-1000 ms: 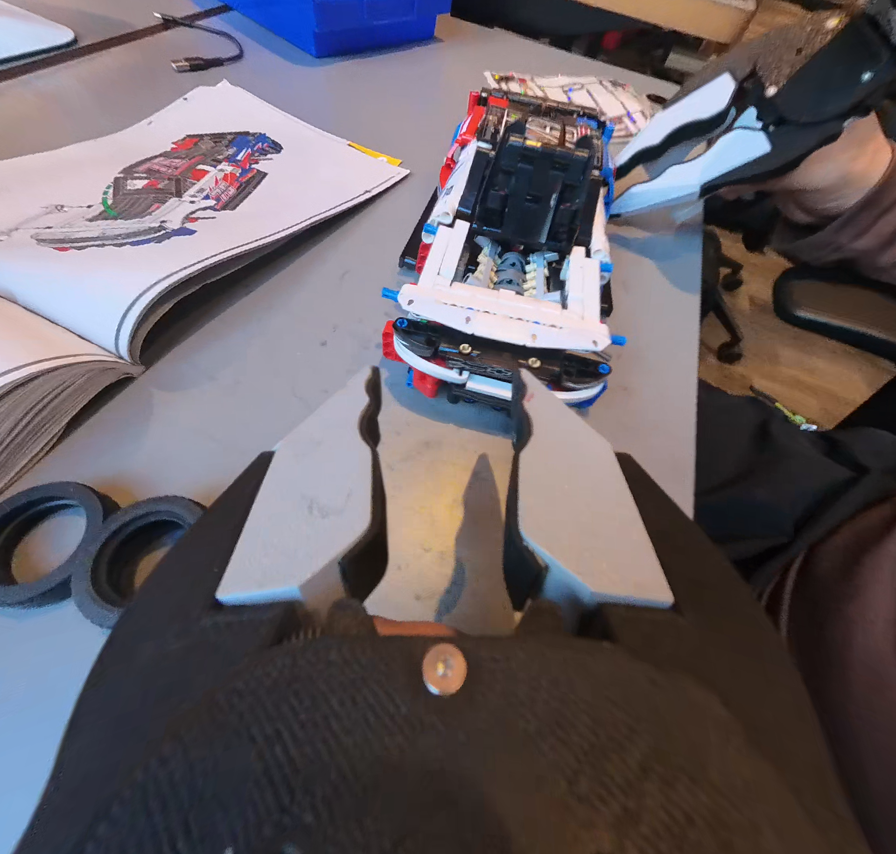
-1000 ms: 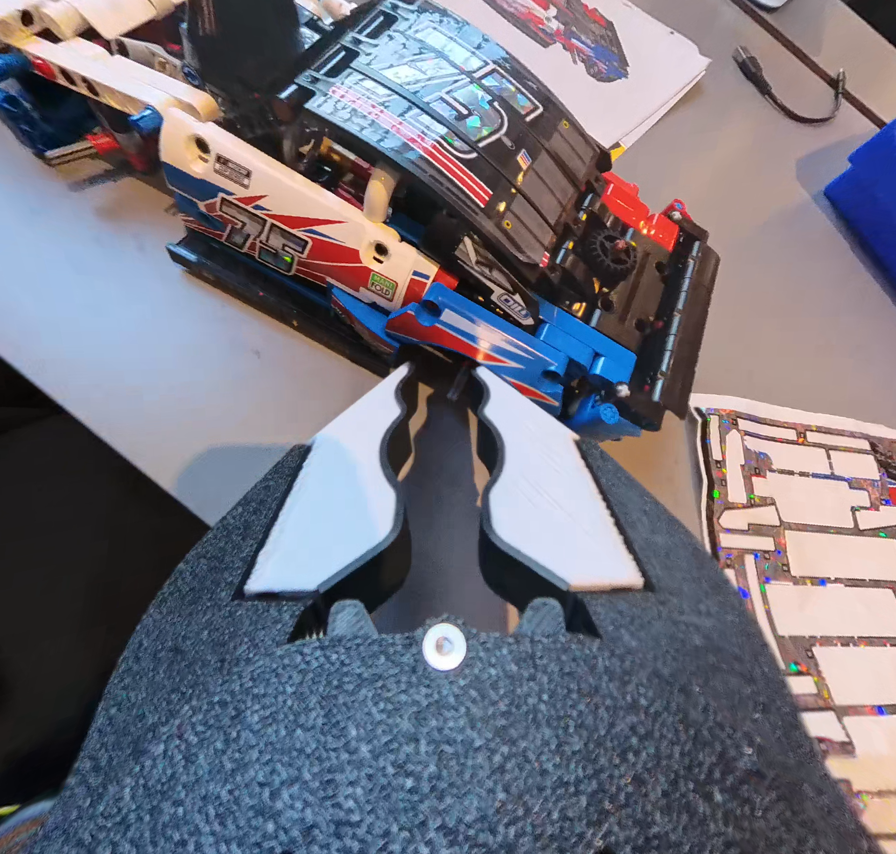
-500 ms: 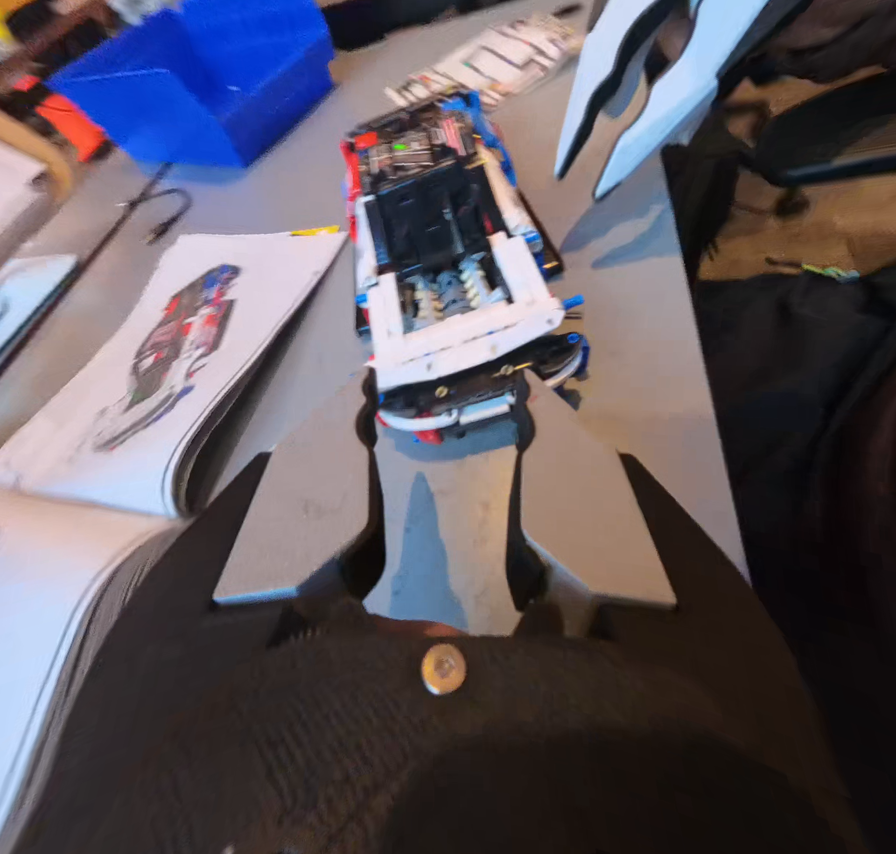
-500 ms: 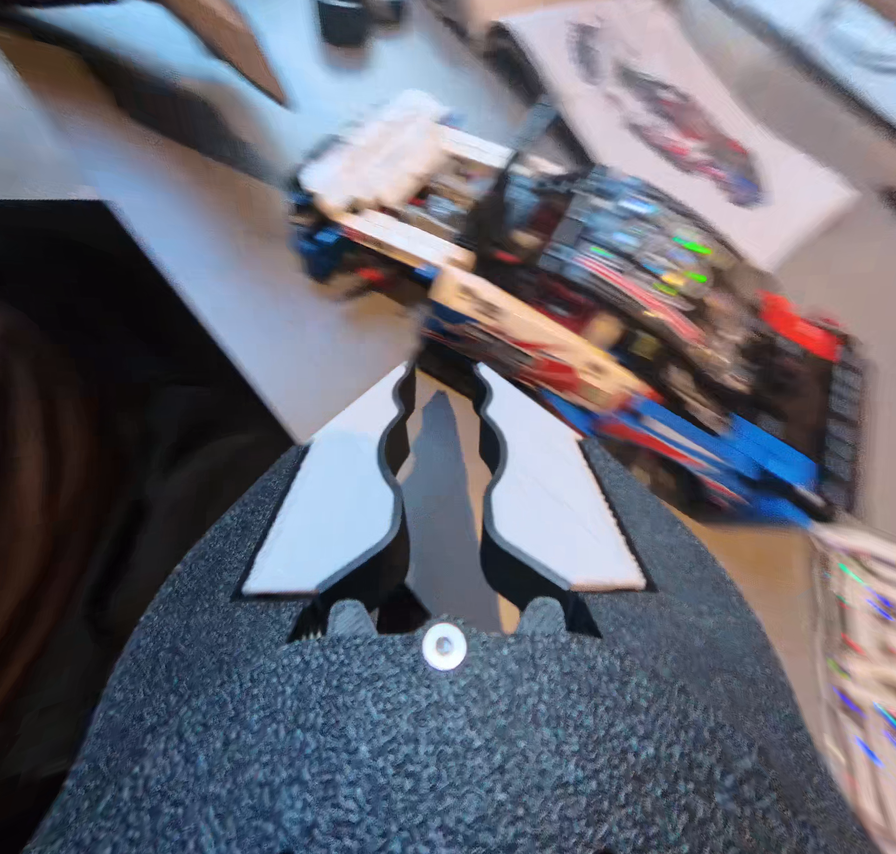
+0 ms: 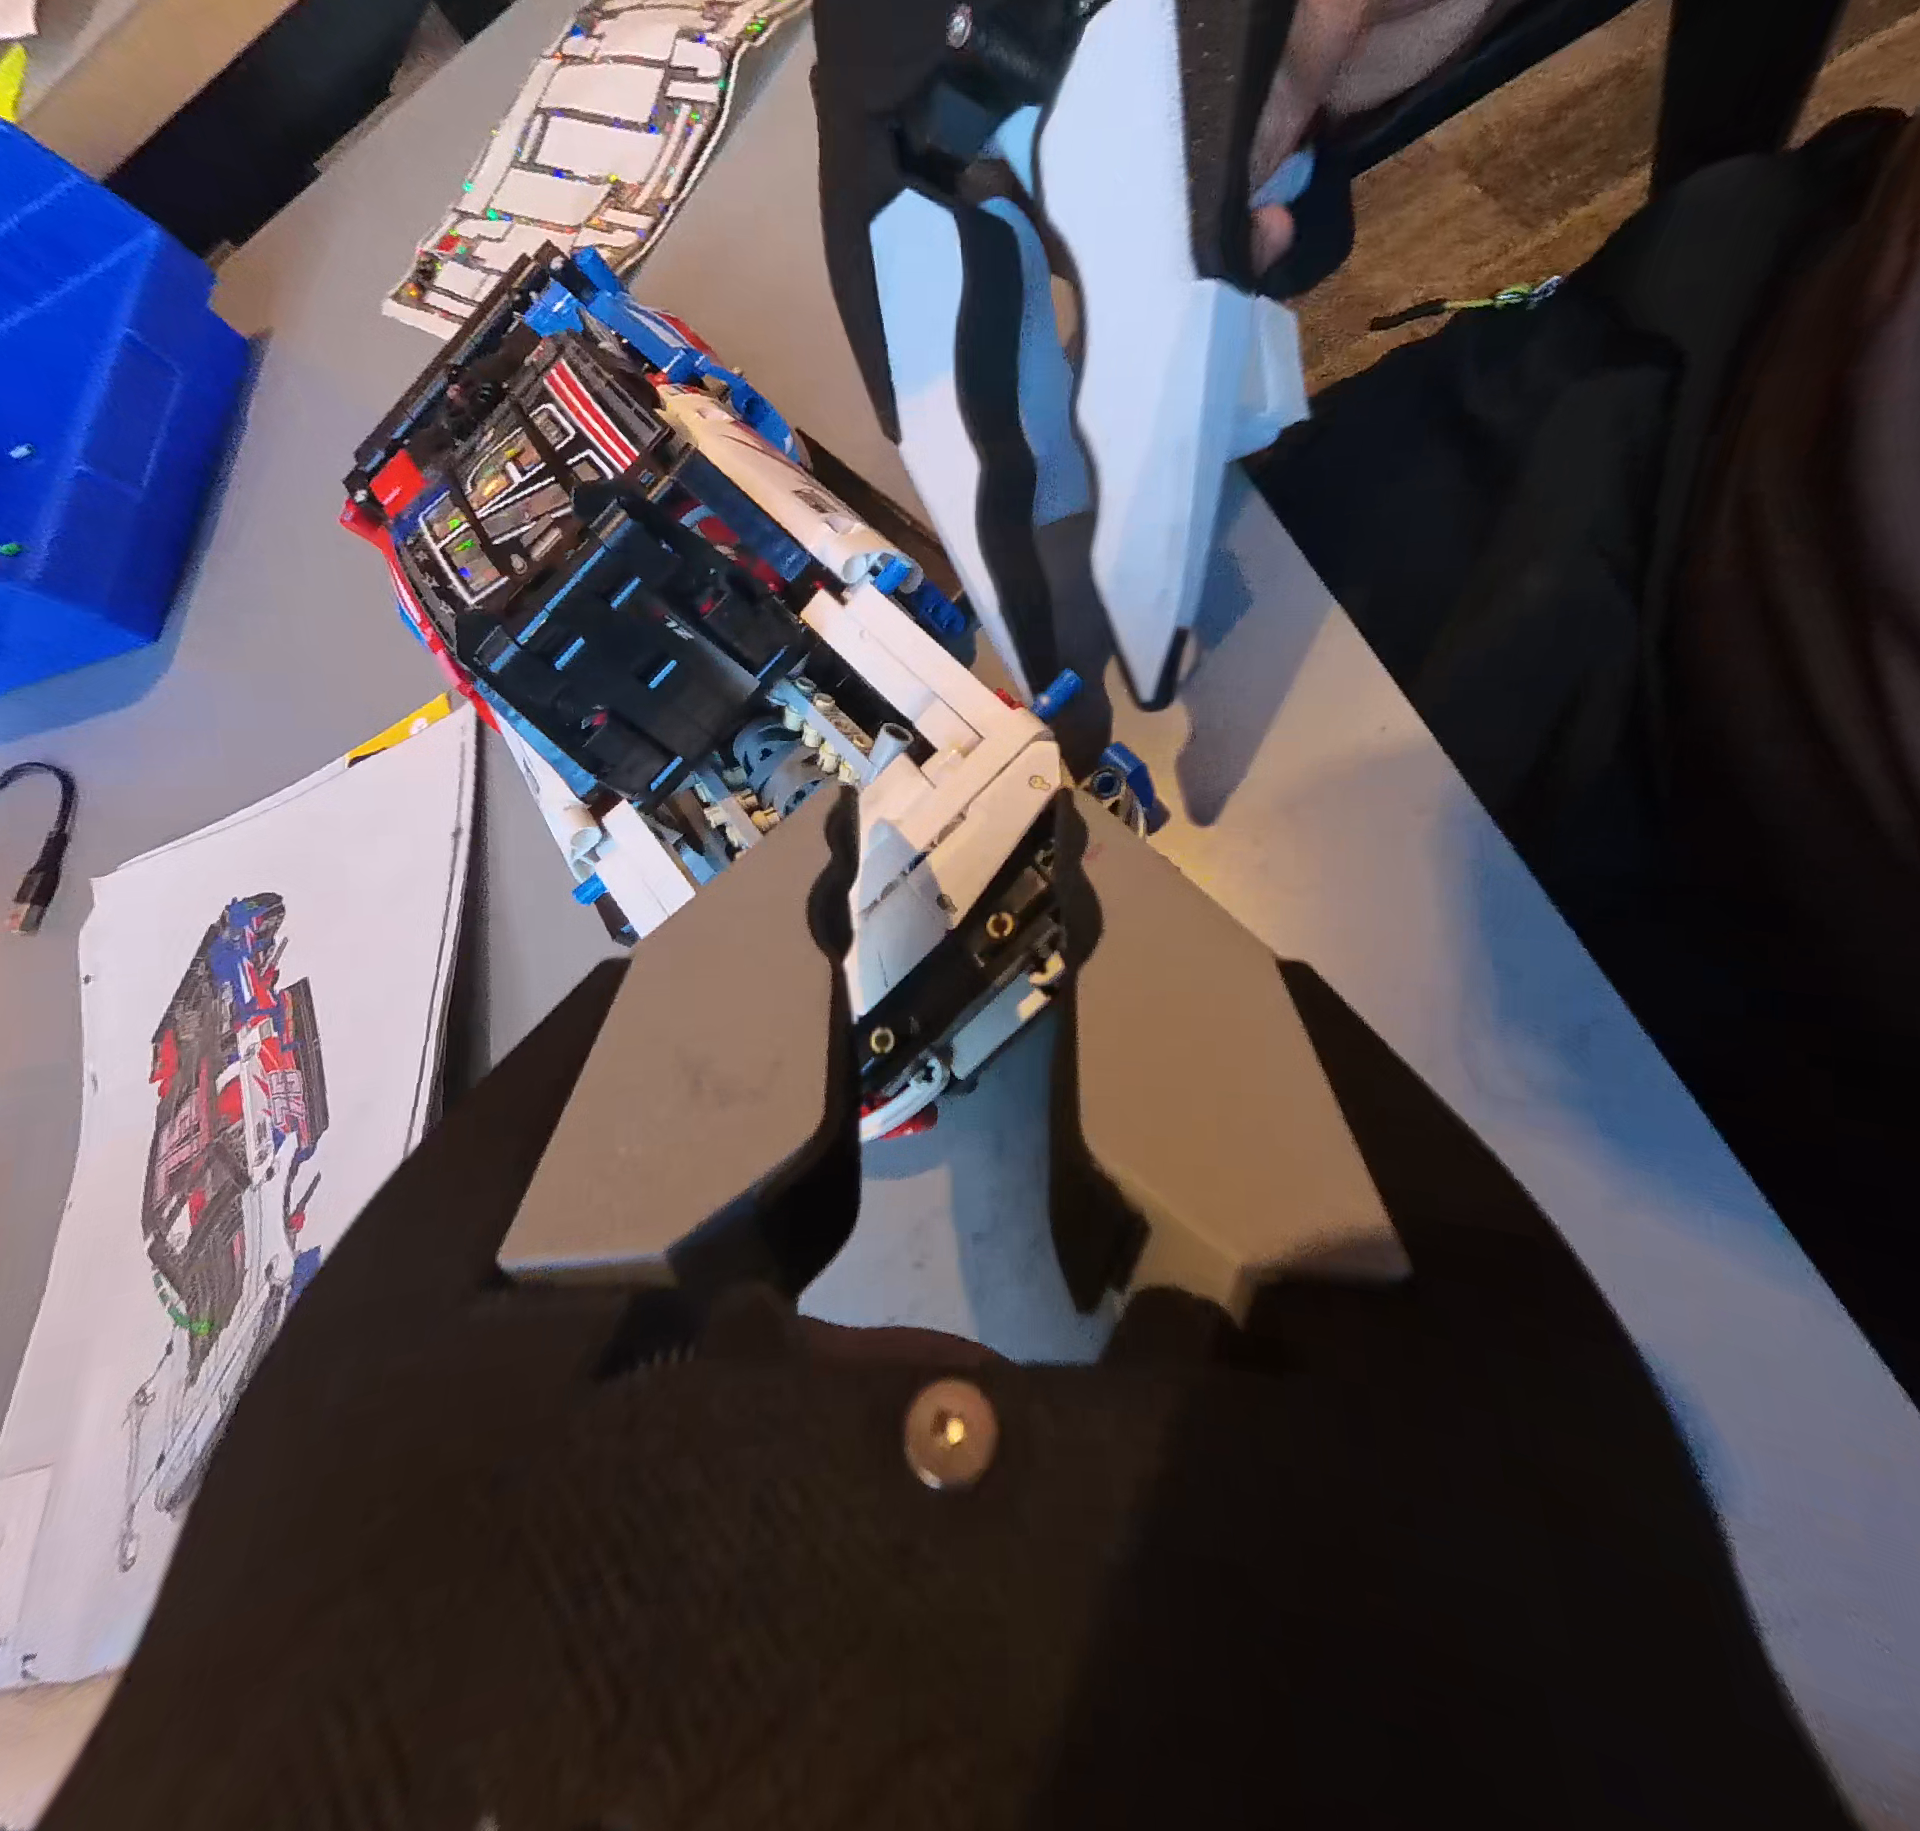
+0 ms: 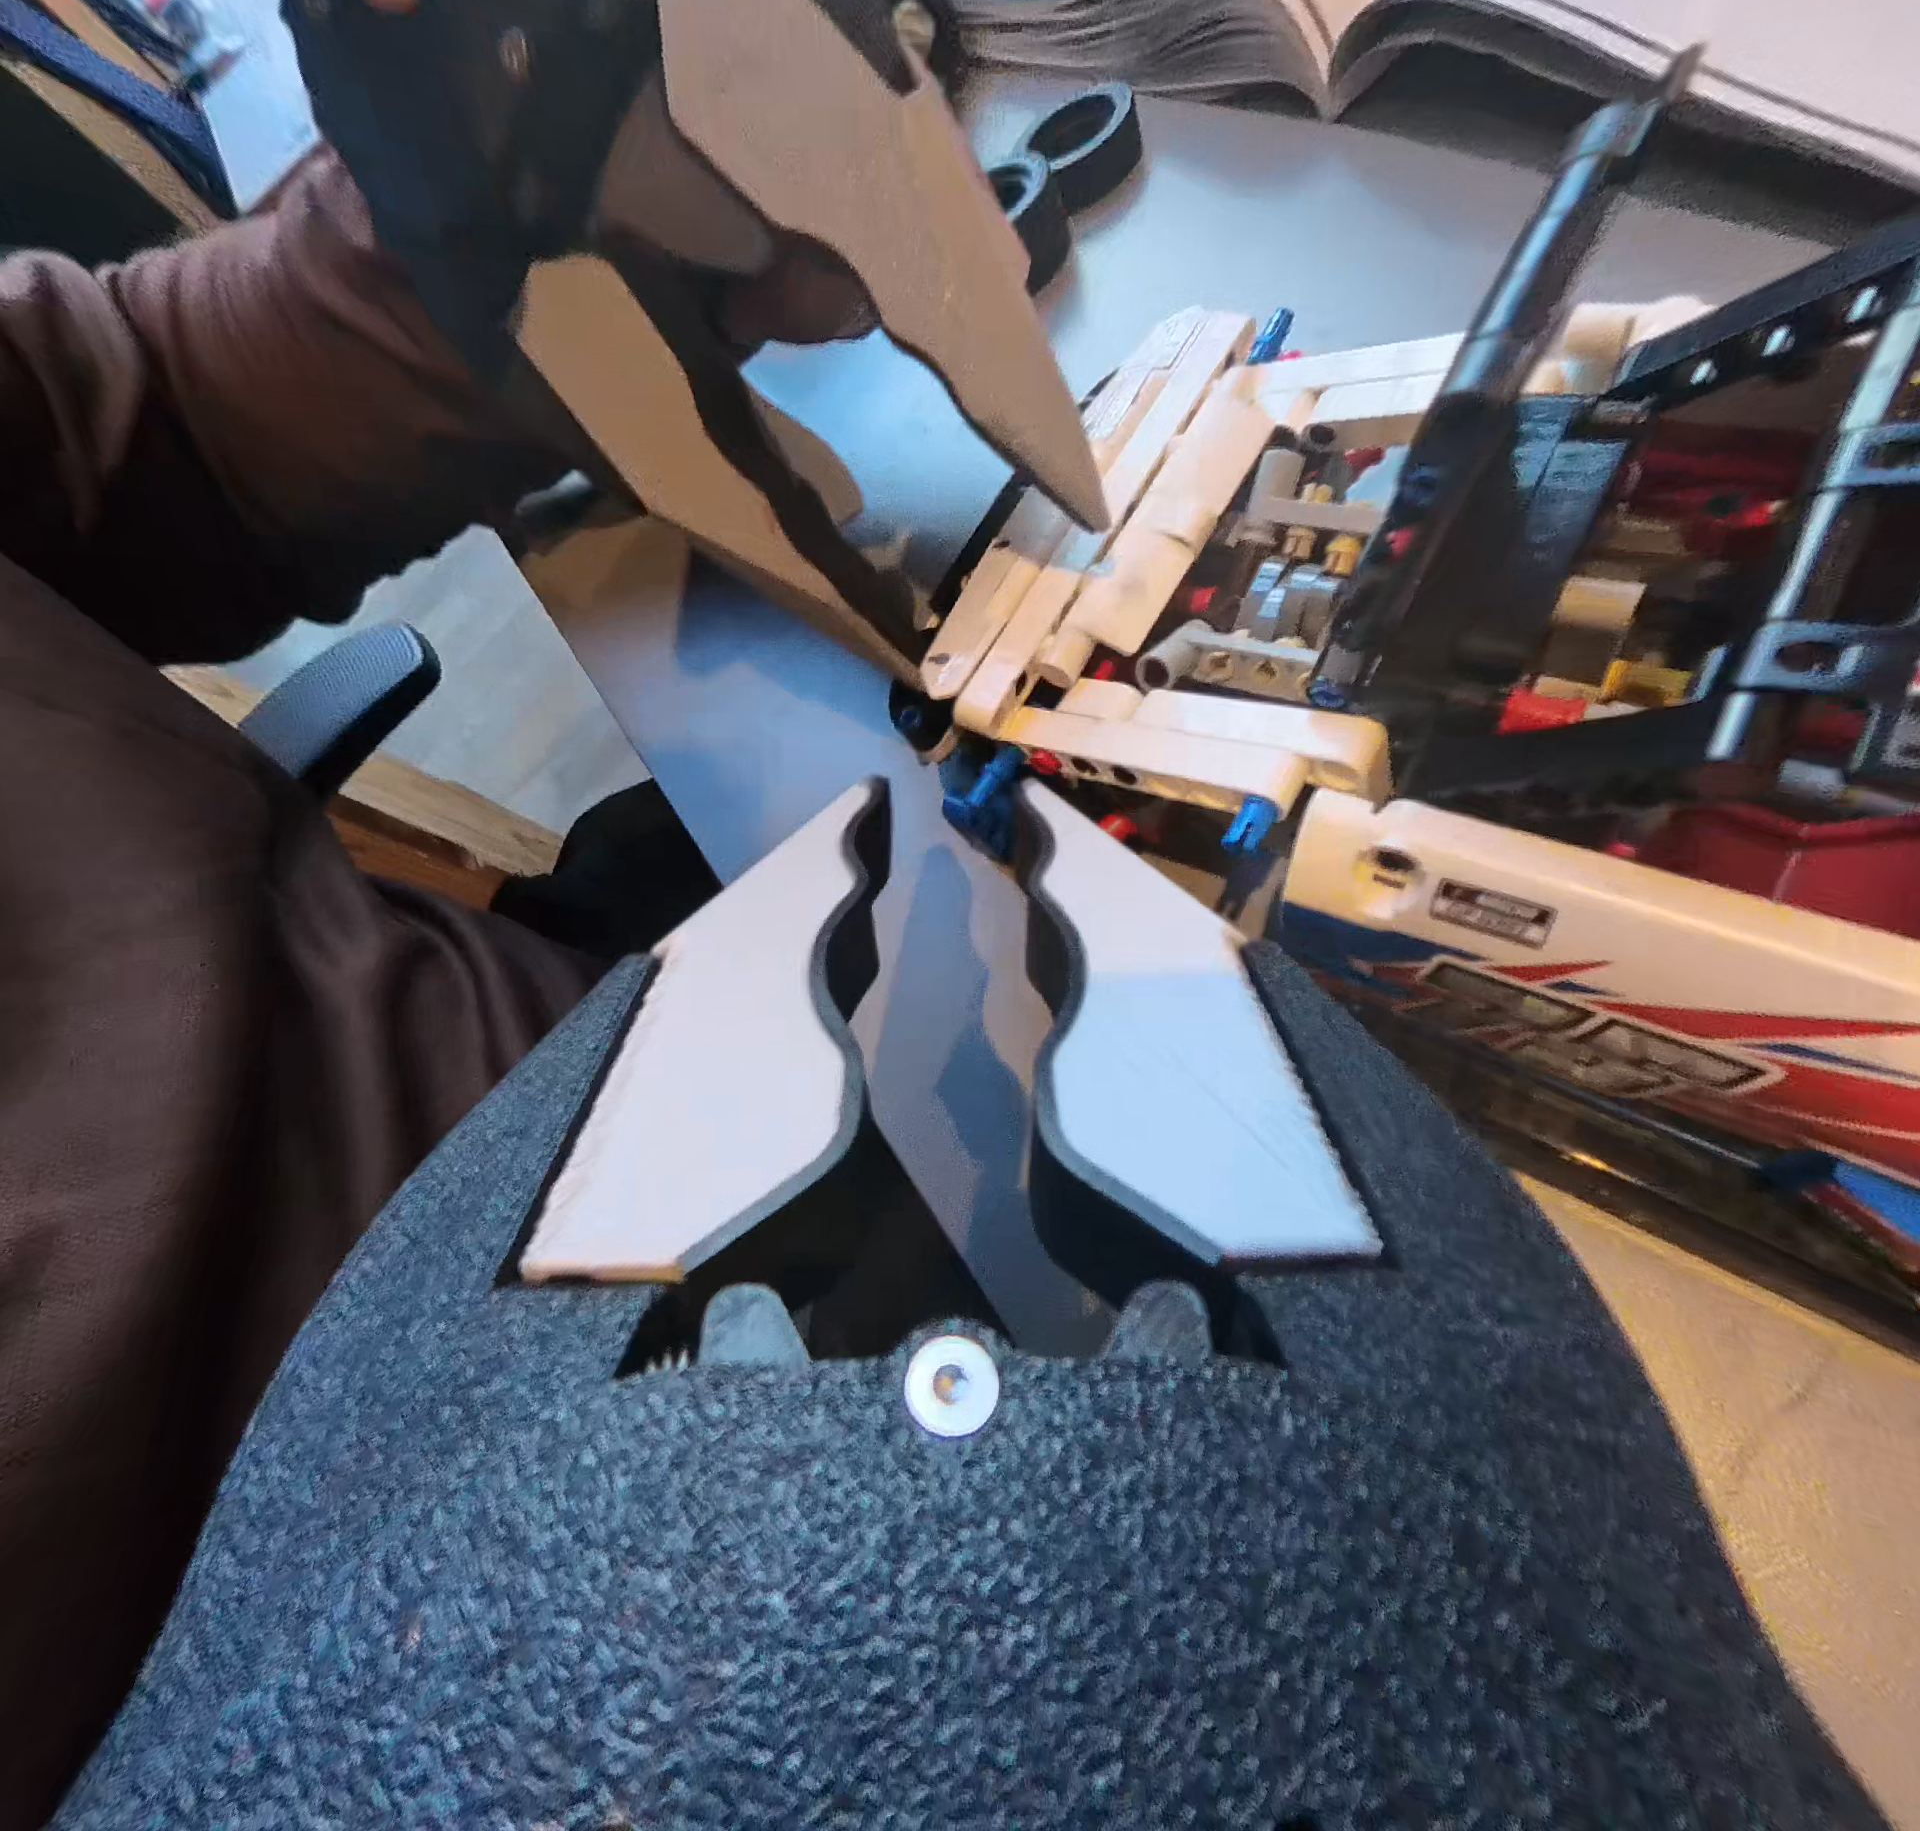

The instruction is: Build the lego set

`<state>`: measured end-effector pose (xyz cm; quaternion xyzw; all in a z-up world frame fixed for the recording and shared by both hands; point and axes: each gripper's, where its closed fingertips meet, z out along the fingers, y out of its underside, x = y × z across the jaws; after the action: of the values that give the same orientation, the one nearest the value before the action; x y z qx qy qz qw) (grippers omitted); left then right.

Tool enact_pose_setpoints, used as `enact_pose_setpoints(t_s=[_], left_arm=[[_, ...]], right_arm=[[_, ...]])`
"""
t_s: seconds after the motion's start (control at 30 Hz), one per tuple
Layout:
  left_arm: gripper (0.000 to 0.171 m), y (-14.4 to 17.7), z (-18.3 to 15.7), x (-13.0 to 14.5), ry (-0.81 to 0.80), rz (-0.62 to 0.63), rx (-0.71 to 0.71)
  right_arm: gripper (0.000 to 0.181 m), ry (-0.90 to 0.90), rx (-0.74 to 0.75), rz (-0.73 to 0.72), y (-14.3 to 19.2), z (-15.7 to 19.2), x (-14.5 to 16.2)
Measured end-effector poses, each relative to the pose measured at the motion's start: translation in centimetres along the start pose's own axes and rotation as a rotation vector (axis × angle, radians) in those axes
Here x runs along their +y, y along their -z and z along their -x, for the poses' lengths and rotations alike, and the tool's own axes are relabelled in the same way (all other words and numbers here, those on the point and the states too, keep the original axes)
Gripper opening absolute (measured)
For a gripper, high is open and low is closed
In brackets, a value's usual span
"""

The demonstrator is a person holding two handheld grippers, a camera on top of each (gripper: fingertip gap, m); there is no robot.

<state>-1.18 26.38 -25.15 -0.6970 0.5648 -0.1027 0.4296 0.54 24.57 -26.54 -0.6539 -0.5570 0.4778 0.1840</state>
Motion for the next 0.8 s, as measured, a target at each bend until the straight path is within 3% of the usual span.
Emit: enact_pose_setpoints(t_s=[0.07, 0.2, 0.37, 0.6, 0.8], left_arm=[[0.033, 0.2, -0.1, 0.1, 0.013, -0.018, -0.006], [0.030, 0.2, -0.2, 0.0, 0.025, -0.049, -0.019], [0.038, 0.1, 0.1, -0.6, -0.021, -0.080, -0.092], [0.008, -0.8, -1.0, -0.7, -0.149, -0.026, -0.151], [0.004, -0.4, -1.1, -0.7, -0.246, -0.049, -0.260]], right_arm=[[0.010, -0.013, 0.021, -0.002, -0.1, -0.6, -0.2], [0.008, -0.005, 0.033, 0.010, 0.0, -0.7, 0.0], [0.008, 0.028, 0.060, -0.025, 0.5, -0.6, -0.1], [0.008, 0.015, 0.051, -0.089, 0.5, -0.7, -0.7], [0.009, 0.049, 0.078, -0.094, 0.4, -0.8, -0.9]])
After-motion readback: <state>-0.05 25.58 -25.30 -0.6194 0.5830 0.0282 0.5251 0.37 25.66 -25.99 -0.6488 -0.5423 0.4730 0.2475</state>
